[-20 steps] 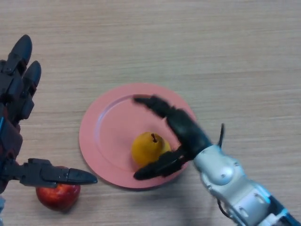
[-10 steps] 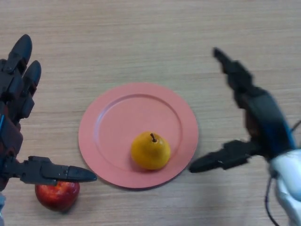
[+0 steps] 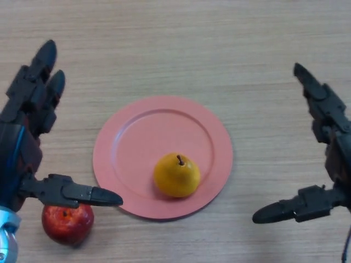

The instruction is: Pick up the yellow pear and place it on the plate

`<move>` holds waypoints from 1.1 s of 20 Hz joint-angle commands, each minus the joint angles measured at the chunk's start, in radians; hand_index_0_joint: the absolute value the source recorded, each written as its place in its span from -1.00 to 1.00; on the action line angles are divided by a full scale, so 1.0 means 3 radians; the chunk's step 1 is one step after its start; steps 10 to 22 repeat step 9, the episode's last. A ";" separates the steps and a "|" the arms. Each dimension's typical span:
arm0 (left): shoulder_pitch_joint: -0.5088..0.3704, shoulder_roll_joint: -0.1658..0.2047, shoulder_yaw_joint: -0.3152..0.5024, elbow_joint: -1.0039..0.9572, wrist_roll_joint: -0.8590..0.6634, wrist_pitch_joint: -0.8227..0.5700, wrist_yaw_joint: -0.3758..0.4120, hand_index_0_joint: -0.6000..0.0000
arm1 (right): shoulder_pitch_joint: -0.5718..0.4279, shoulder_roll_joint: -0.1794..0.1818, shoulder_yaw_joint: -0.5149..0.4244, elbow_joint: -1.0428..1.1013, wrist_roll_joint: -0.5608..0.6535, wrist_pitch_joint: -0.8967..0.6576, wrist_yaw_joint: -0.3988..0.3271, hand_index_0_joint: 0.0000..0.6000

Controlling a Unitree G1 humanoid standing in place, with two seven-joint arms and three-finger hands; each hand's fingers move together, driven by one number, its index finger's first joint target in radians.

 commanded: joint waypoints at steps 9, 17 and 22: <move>-0.0052 0.0088 0.0072 -0.0254 -0.0023 -0.0388 0.0097 1.00 | -0.0043 -0.0048 -0.0040 -0.0509 -0.0125 -0.0051 0.0000 -1.00; -0.0052 0.0088 0.0072 -0.0254 -0.0023 -0.0388 0.0097 1.00 | -0.0043 -0.0048 -0.0040 -0.0509 -0.0125 -0.0051 0.0000 -1.00; -0.0052 0.0088 0.0072 -0.0254 -0.0023 -0.0388 0.0097 1.00 | -0.0043 -0.0048 -0.0040 -0.0509 -0.0125 -0.0051 0.0000 -1.00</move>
